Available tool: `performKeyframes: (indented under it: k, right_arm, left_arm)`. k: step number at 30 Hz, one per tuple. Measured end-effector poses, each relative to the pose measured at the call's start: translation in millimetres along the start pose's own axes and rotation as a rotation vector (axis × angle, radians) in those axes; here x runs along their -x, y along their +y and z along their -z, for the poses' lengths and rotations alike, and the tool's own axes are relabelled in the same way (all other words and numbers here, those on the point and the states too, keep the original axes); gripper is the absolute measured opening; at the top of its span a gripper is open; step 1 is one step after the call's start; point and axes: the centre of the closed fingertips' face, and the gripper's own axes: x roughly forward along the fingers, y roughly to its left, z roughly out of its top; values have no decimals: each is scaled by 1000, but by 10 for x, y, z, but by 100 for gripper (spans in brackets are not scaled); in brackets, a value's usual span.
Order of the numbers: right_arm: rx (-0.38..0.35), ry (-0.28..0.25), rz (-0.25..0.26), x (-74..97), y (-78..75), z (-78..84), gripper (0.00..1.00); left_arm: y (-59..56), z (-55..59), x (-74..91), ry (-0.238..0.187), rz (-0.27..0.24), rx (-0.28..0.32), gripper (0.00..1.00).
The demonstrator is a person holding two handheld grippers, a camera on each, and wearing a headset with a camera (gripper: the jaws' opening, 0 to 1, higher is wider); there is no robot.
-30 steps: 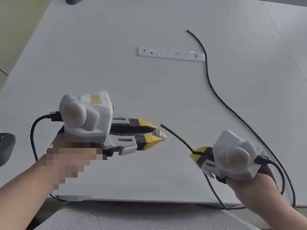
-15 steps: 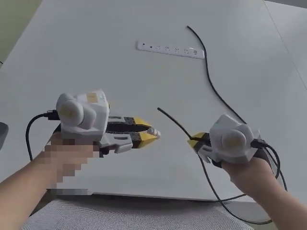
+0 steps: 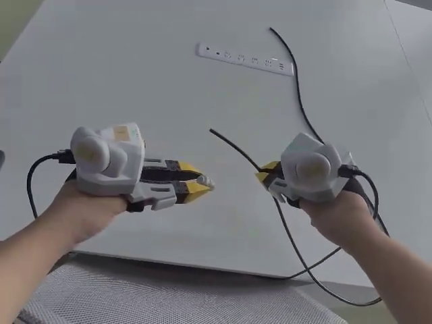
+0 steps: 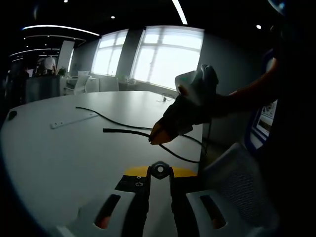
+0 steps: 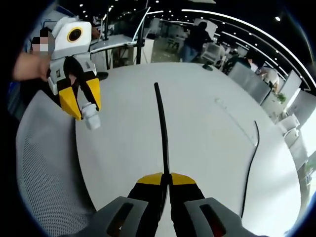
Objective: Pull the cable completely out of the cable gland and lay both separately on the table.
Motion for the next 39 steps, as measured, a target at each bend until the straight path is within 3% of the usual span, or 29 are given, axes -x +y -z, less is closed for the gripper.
performKeyframes:
  k: [11, 19, 27, 39]
  right_arm:
    - [58, 26, -22, -332, -59, -232, 0]
    - [123, 26, -57, -630, 2, -416, 0]
    - [194, 43, -120, -895, 172, -452, 0]
    - [274, 75, -240, -1201, 411, -325, 0]
  left_arm:
    - [134, 222, 77, 16, -40, 30, 15]
    - [224, 346, 131, 22, -58, 57, 15]
    - [291, 484, 118, 42, -61, 65, 15]
    - [374, 696, 7, 58, -84, 99, 16]
